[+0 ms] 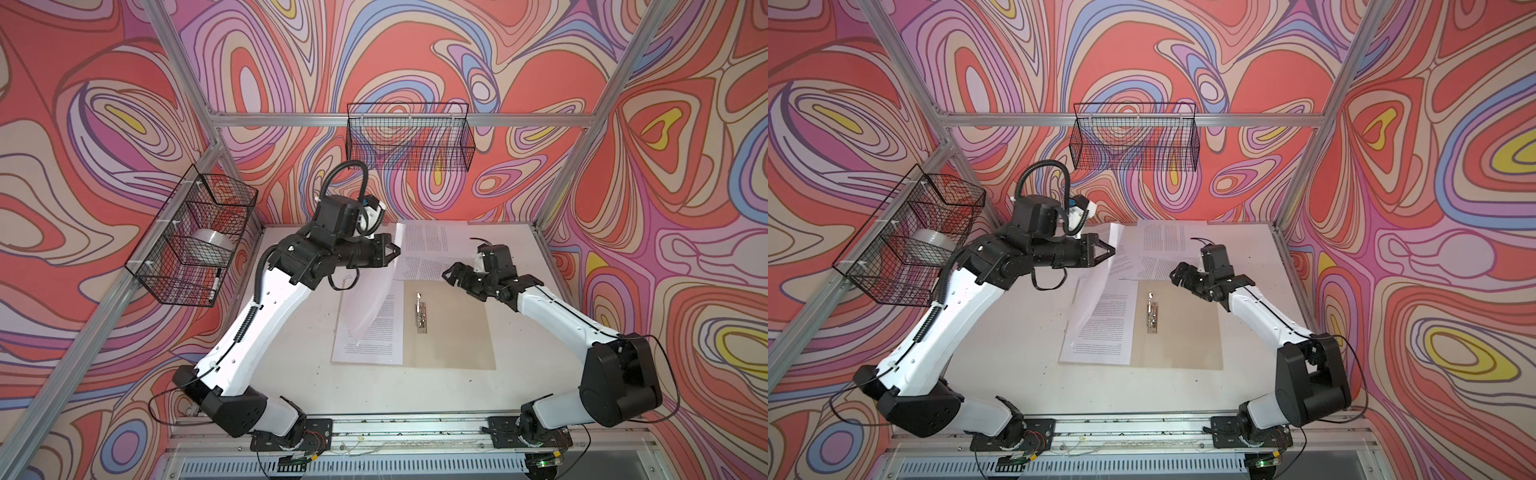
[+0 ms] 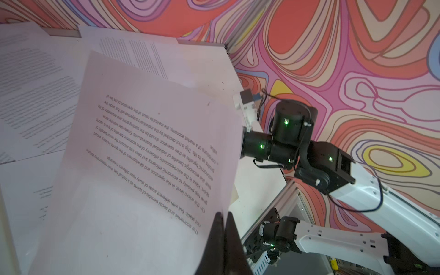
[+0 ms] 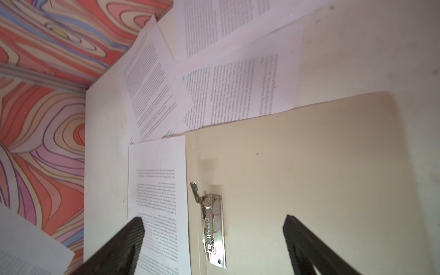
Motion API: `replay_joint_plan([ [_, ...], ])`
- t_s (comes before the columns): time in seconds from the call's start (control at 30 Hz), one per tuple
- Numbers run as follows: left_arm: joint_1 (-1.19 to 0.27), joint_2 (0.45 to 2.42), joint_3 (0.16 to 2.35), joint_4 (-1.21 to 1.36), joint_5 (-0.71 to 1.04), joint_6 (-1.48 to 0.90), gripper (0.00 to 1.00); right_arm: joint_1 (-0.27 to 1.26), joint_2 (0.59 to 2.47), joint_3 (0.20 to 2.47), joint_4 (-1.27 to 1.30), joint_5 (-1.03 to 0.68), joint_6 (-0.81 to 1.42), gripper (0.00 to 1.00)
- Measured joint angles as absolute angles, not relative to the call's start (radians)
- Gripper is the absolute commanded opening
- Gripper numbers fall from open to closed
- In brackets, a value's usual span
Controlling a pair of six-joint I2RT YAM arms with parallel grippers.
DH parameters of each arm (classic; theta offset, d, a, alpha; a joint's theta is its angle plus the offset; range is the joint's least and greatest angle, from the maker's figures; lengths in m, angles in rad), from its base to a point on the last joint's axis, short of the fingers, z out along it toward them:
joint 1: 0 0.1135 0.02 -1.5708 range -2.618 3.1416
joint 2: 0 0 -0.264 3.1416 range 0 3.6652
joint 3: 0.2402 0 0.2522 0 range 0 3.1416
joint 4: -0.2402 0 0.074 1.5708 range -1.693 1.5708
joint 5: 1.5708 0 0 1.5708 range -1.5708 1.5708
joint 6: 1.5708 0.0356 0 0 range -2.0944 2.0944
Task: Put the files into the folder
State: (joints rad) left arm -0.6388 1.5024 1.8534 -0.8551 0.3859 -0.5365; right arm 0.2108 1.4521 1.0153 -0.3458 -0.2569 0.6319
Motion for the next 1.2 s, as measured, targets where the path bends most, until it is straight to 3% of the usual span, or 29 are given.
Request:
replay_joint_plan([
  [0.2, -0.842, 1.637, 2.004, -0.826, 0.377, -0.592, 0.00, 0.072, 1.436, 0.971, -0.353, -0.287, 0.607, 0.98],
  [0.3, -0.858, 1.629, 1.995, -0.820, 0.346, -0.622, 0.00, 0.030, 1.417, 0.955, -0.360, -0.295, 0.604, 0.98],
  [0.5, -0.707, 1.506, 1.723, -0.773, 0.346, -0.670, 0.00, 0.005, 1.314, 0.942, -0.372, -0.285, 0.572, 0.97],
  [0.7, -0.580, 1.555, 1.507, -0.738, 0.359, -0.646, 0.00, 0.007, 1.286, 0.900, -0.344, -0.331, 0.532, 0.97],
  [0.97, -0.559, 1.825, 1.504, -0.703, 0.241, -0.479, 0.00, 0.091, 1.380, 0.830, -0.293, -0.469, 0.505, 0.98],
  [1.2, -0.514, 1.858, 1.503, -0.702, 0.080, -0.372, 0.00, 0.189, 1.460, 0.799, -0.247, -0.542, 0.498, 0.96],
])
